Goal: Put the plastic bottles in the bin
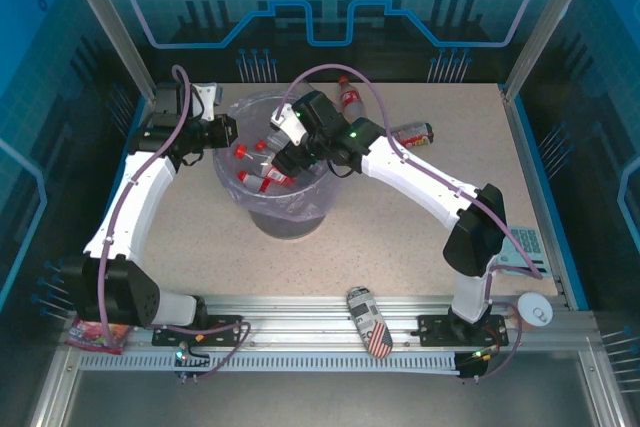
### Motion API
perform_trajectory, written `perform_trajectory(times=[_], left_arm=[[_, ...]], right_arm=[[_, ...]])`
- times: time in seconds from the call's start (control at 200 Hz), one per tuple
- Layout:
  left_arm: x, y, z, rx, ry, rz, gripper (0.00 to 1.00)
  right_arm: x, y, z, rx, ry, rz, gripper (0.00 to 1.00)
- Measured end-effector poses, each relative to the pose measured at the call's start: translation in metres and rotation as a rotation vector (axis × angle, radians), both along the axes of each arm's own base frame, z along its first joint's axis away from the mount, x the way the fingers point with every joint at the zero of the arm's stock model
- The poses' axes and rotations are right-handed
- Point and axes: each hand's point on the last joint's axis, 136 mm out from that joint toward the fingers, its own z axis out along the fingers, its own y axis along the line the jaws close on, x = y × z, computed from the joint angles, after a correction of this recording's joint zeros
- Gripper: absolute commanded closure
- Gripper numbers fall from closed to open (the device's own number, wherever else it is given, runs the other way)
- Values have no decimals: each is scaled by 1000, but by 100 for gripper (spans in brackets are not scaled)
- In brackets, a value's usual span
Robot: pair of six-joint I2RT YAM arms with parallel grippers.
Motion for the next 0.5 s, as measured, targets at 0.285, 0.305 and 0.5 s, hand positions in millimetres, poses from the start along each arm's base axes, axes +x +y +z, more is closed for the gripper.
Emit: perform_trajectory(times=[0.285,0.305,0.5], left_arm=[[-3,0,2,0,-7,10,99],[-3,0,2,0,-6,11,99],[-4,3,-1,13,25,26,100]], right_arm=[[-9,4,43,140,-18,44,4],[-11,3,50,157,-25,49,4],[-37,-17,129,326,-145,72,3]])
